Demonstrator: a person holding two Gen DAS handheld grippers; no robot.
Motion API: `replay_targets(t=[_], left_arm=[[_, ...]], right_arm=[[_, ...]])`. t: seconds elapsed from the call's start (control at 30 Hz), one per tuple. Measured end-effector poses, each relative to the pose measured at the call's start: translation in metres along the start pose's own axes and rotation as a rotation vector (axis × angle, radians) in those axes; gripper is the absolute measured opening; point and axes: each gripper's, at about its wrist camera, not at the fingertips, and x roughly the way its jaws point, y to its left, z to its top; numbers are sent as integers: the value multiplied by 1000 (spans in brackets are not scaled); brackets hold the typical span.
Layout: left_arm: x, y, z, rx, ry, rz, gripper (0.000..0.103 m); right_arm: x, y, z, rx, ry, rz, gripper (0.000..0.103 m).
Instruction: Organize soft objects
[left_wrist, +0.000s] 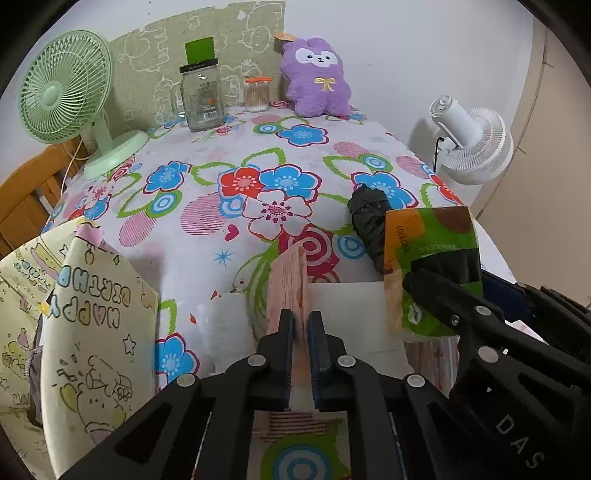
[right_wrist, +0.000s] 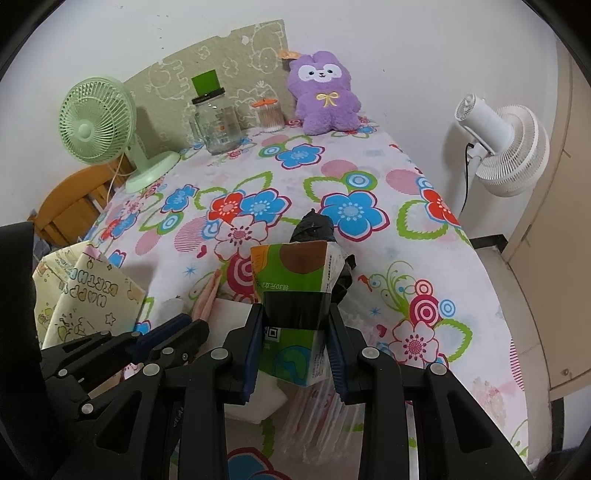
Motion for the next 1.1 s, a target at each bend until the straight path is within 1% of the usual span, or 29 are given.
replay_targets(t=[0.2, 0.57, 1.1], left_arm=[[-11, 0, 0, 5, -18, 5, 3], [-34, -4, -1, 24, -59, -6, 3], [-81, -9, -10, 63, -137, -11, 3]], right_arm=[[-9, 4, 1, -5, -17, 12, 35], [-32, 12, 1, -9, -50, 3, 35], [-76, 25, -4, -15, -107, -20, 35]])
